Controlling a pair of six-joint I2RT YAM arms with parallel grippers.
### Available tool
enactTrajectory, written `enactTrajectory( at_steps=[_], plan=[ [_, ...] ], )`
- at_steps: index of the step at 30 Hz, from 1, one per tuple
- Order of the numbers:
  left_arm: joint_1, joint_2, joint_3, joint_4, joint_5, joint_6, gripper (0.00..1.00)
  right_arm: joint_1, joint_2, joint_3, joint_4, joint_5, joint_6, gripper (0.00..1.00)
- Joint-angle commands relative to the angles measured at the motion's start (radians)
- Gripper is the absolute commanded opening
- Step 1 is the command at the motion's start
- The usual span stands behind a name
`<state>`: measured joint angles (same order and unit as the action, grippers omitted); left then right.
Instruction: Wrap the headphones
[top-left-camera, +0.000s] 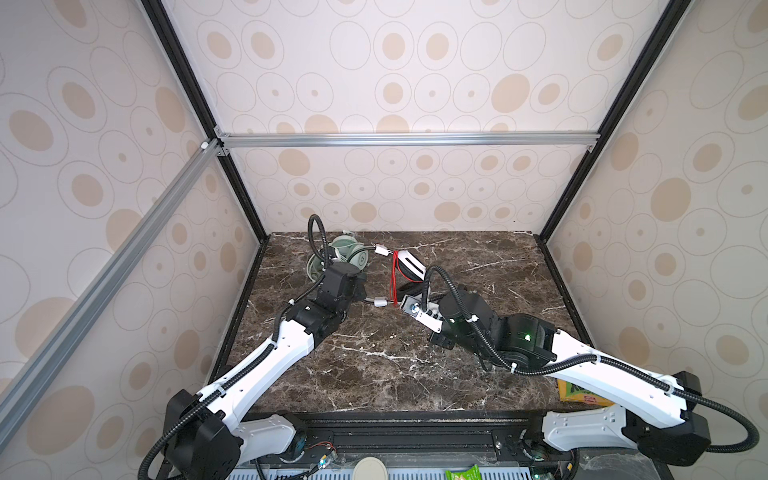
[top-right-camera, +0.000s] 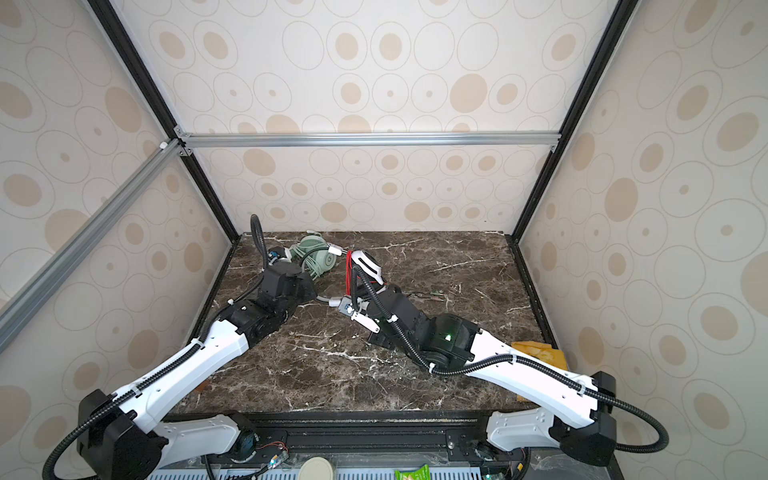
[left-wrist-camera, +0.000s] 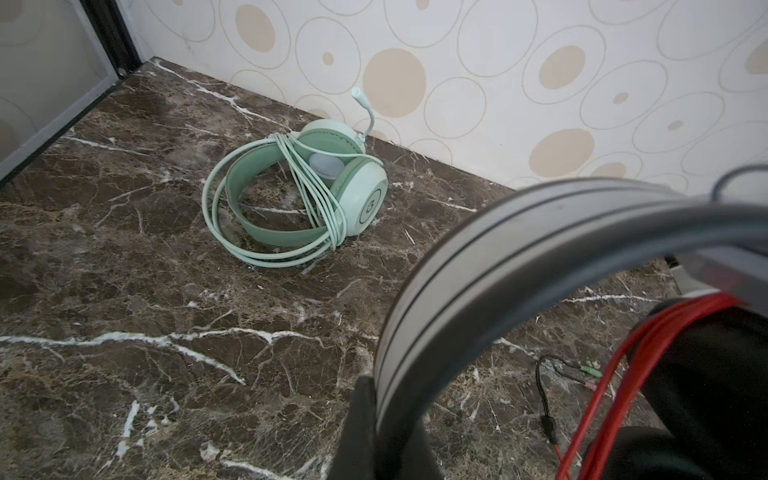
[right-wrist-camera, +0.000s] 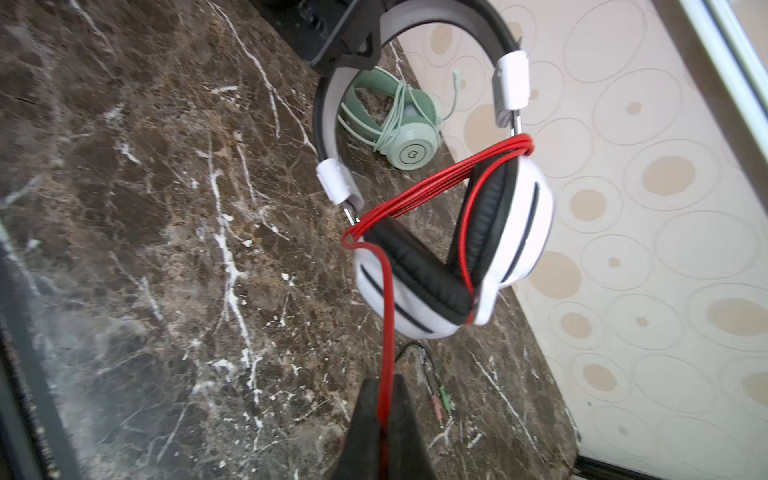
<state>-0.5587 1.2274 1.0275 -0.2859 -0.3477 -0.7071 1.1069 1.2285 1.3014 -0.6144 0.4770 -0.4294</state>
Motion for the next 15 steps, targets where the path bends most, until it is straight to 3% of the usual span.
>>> enactTrajectory(
  at_steps=[1, 15],
  plan=[
    [-0.011, -0.002, 0.071, 0.077, 0.018, 0.004, 0.00, 0.000, 0.026, 0.023, 0.073, 0.112, -0.104, 0.04],
    [-0.016, -0.016, 0.063, 0.098, 0.057, 0.019, 0.00, -0.146, 0.173, 0.257, 0.102, -0.002, -0.149, 0.08]
  ],
)
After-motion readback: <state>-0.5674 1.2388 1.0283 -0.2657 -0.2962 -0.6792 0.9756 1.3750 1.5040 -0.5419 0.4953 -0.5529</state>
